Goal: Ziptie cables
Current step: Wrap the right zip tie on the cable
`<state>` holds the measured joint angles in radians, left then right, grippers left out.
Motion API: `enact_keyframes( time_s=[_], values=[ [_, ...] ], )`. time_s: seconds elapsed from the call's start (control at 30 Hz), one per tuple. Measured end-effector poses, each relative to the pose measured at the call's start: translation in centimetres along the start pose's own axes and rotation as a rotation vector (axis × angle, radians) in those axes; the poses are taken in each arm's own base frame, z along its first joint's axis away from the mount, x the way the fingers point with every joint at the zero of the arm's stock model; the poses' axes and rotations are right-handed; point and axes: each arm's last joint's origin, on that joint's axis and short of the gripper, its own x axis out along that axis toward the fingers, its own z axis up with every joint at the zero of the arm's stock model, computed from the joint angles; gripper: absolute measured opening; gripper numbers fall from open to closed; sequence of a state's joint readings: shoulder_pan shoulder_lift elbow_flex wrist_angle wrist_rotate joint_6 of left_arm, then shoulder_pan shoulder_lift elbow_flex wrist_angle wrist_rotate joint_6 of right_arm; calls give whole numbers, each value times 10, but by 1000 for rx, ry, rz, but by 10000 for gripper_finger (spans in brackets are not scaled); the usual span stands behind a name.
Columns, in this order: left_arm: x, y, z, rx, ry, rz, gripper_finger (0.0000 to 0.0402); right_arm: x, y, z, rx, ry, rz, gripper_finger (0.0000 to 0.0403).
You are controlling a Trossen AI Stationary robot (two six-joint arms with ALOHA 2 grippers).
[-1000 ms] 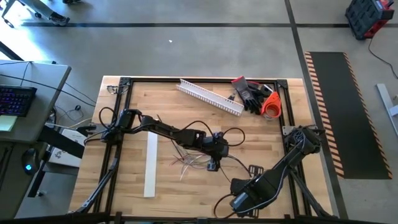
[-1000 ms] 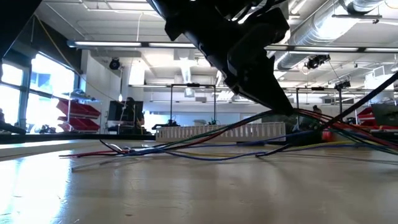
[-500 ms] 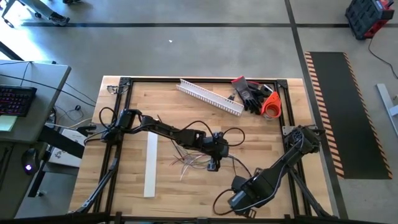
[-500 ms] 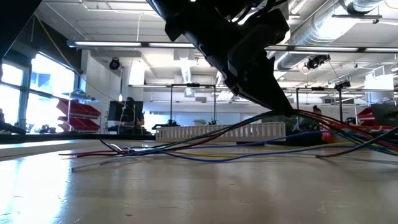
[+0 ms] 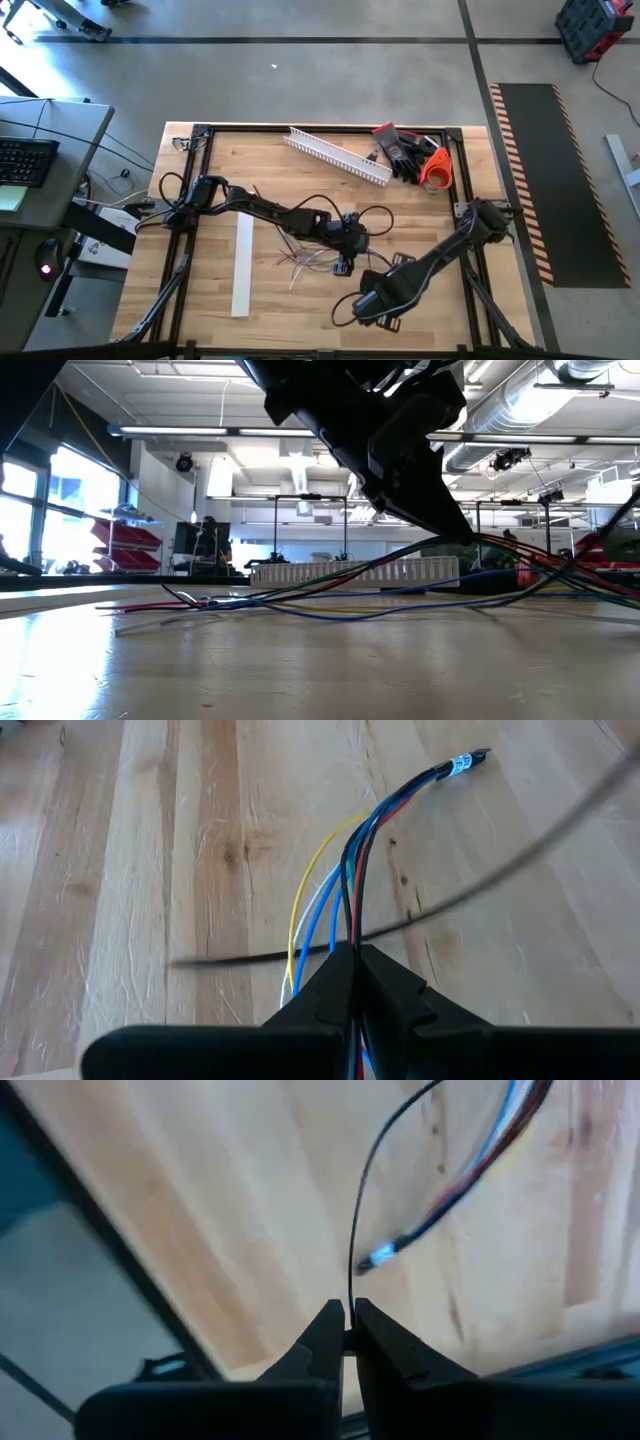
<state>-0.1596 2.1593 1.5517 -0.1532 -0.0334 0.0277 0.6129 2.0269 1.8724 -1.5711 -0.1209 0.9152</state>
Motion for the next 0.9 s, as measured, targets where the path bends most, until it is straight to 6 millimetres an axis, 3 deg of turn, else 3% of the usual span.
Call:
enact_keyframes(
  time_s=[0.23, 0.4, 0.6, 0.77, 0.9],
  values=[
    [0, 0, -2, -9, 26, -1, 11, 32, -18, 15, -21, 41, -108, 0],
    [-3, 11, -6, -7, 74, 16, 57, 45, -20, 29, 11, -4, -54, 0],
    [-7, 10, -9, 0, 128, 15, 104, 57, -18, 45, 22, -91, 35, 0],
    [-17, 10, -8, 31, 163, 72, 105, 67, -22, 54, 24, -136, 31, 0],
    [-14, 7, -28, 50, 237, 115, 92, 71, -25, 55, 30, -156, -1, 0]
  ],
)
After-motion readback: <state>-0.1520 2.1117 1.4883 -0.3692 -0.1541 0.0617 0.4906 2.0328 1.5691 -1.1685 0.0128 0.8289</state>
